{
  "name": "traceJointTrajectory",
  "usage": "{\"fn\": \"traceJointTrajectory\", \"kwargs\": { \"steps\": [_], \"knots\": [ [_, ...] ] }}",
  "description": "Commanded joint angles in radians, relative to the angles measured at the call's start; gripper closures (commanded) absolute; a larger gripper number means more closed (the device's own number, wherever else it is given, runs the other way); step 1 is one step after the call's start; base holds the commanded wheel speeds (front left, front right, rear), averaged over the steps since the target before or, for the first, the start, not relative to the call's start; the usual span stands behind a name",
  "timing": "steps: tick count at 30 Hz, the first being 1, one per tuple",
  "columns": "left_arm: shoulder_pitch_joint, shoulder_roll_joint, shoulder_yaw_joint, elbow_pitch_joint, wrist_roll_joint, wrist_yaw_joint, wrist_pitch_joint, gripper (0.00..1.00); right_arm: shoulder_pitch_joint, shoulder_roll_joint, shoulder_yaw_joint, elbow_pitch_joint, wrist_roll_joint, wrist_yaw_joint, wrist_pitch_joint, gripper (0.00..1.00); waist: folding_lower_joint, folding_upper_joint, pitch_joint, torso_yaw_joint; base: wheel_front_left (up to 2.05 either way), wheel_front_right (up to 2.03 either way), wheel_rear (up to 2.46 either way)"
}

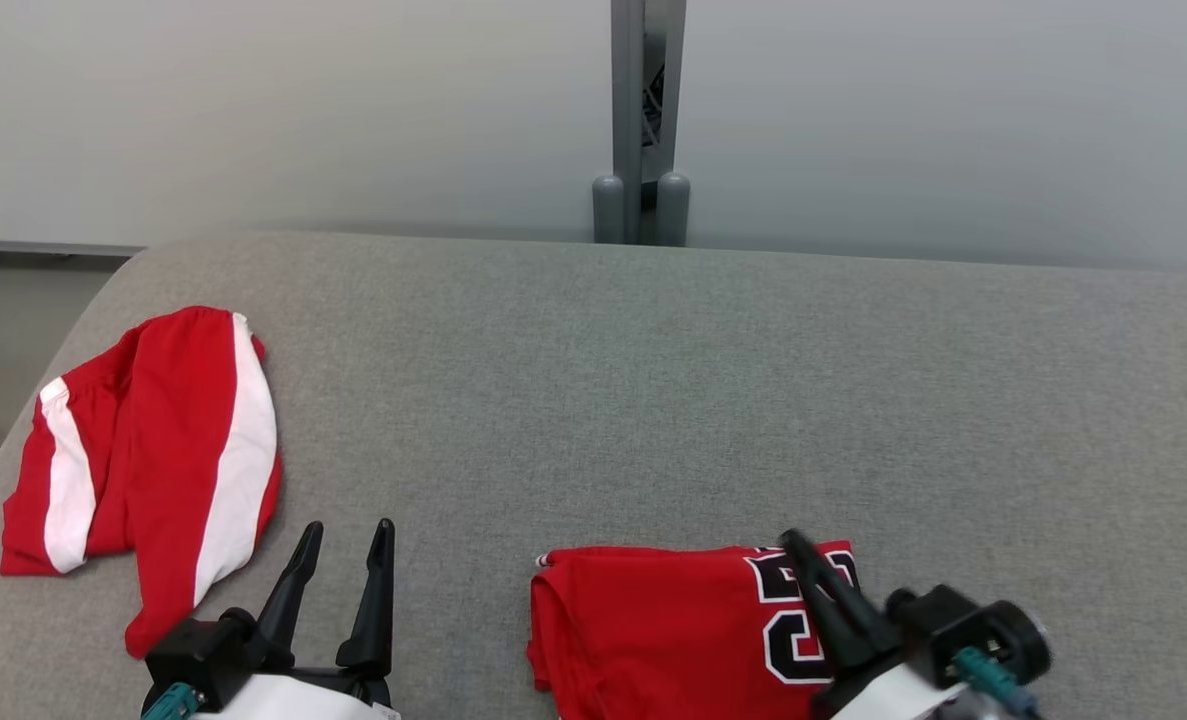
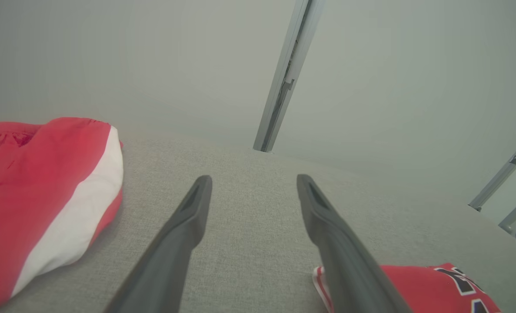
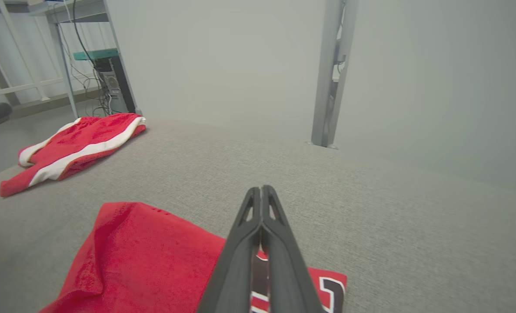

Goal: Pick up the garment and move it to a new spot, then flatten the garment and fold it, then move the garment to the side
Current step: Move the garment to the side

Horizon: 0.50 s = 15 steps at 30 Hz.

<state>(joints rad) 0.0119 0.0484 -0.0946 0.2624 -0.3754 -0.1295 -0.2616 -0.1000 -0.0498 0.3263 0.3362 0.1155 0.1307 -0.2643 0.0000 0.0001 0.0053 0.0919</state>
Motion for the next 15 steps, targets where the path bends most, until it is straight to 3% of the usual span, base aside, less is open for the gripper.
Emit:
{"fn": "traceJointTrajectory", "kwargs": {
  "steps": [1,9,15],
  "knots": [
    [-0.017,0.005,0.0,-0.001,-0.005,-0.001,-0.003,0.0,-0.003,-0.004,0.024,0.005,0.005,0.0,-0.001,1.0,0.0,-0.0001,0.014,0.013,0.0,0.0,0.0],
    [-0.048,0.005,-0.01,-0.005,-0.011,-0.001,-0.003,0.0,-0.069,-0.004,0.205,0.096,0.035,0.0,-0.001,1.0,0.0,-0.0001,0.072,0.073,0.0,0.0,0.0],
    [-0.071,0.005,-0.018,-0.003,-0.014,-0.001,-0.003,0.0,-0.128,-0.004,0.307,0.232,0.081,0.0,-0.001,1.0,0.0,-0.0001,0.107,0.131,0.0,0.0,0.0]
  ]
}}
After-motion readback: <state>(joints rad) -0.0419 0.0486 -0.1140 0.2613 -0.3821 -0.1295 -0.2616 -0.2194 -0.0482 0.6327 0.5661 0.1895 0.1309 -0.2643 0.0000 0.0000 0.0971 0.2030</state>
